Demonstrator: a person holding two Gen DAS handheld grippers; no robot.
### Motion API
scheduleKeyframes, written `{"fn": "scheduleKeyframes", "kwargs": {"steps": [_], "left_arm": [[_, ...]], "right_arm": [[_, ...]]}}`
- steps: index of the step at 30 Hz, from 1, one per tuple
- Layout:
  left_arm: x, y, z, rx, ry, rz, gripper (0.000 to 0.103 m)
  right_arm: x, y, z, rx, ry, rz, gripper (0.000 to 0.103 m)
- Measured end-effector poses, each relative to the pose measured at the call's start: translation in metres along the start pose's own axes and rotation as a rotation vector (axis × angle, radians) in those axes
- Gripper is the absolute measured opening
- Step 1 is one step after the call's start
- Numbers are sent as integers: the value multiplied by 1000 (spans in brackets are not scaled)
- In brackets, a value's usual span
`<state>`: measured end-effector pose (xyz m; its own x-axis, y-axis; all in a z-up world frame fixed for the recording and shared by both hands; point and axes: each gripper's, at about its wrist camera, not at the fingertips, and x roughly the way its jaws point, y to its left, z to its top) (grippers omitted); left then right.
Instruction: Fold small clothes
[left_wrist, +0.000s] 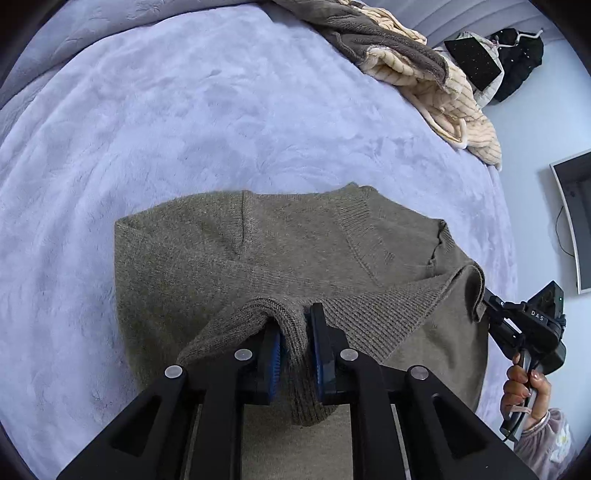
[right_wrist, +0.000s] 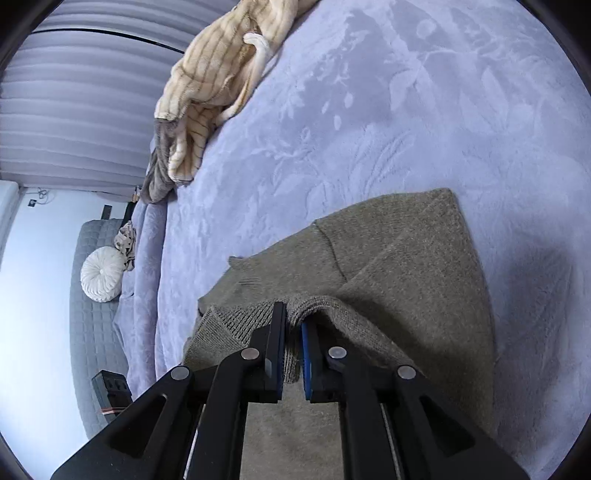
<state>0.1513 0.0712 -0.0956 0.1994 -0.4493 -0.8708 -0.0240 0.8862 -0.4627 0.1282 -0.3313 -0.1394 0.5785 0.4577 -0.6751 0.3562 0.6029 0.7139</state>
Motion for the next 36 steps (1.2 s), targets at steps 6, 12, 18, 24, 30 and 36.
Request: {"fn": "scheduleKeyframes", "kwargs": {"steps": [6,12,18,24,30,36], "left_arm": [[-25,-4,-1,0,-68,6,15],[-50,-20,-9,116,-139,55,98],[-56,-25,-11,196,-177,166,100],[-27,-14,5,131,-118,170,99],[14,-7,37,99,-50,193,43],[0,-14,34,131,-174,228,13]], "right_arm": [[-10,-1,6,-5,-36,-25,12],[-41,3,12,-19,-120,-55,53],[-44,18,-11,-122,-104,-120,53],[-14,45,-11,-344,-92,-316,53],[30,59,-2,-513,-21,-450,43],[17,71,-5,-536,-103,-468,7]]}}
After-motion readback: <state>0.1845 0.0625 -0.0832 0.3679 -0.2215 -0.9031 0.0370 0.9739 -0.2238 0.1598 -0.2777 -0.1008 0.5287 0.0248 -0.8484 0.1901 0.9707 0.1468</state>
